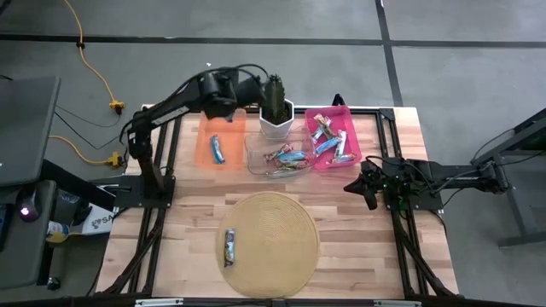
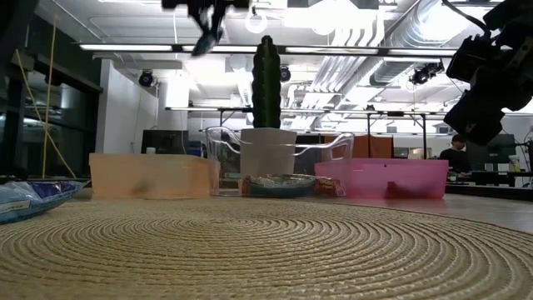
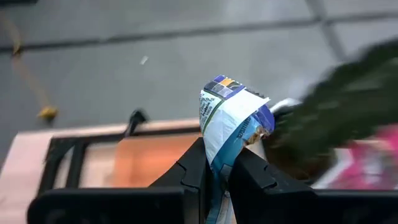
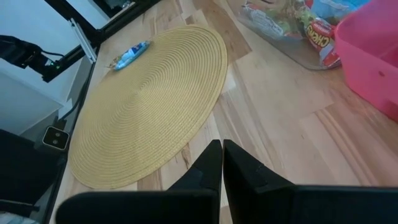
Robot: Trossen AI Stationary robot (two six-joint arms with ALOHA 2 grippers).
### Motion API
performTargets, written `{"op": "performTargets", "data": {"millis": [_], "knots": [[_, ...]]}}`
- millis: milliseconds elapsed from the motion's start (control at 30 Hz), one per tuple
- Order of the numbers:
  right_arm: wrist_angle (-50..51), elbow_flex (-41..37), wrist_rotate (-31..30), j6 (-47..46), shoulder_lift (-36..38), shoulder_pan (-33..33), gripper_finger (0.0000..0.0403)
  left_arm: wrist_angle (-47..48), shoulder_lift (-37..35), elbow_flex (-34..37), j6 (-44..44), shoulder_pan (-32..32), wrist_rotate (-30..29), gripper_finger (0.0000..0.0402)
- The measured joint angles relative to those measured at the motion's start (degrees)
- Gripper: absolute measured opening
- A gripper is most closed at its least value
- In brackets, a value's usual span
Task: Pick and place Granola Bars by type
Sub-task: Put the blue granola bar into the orange bin
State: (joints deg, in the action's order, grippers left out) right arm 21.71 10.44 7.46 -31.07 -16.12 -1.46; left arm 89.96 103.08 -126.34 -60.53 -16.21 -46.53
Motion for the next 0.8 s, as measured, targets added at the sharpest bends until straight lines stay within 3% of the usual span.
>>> {"op": "performTargets", "data": {"millis": [333,533,800], "knots": [[0.0,0.0,-0.4,0.0,0.0,0.0,0.0,-0.2,0.1,20.2,-4.4,-9.6,13.1,0.0044],[0.0,0.0,-0.4,0.0,0.0,0.0,0.0,-6.0,0.1,33.1,-11.3,-10.6,19.6,0.0044],[0.1,0.0,0.1,0.0,0.0,0.0,0.0,-18.0,0.1,44.3,-11.6,-10.4,25.7,0.0044]]}}
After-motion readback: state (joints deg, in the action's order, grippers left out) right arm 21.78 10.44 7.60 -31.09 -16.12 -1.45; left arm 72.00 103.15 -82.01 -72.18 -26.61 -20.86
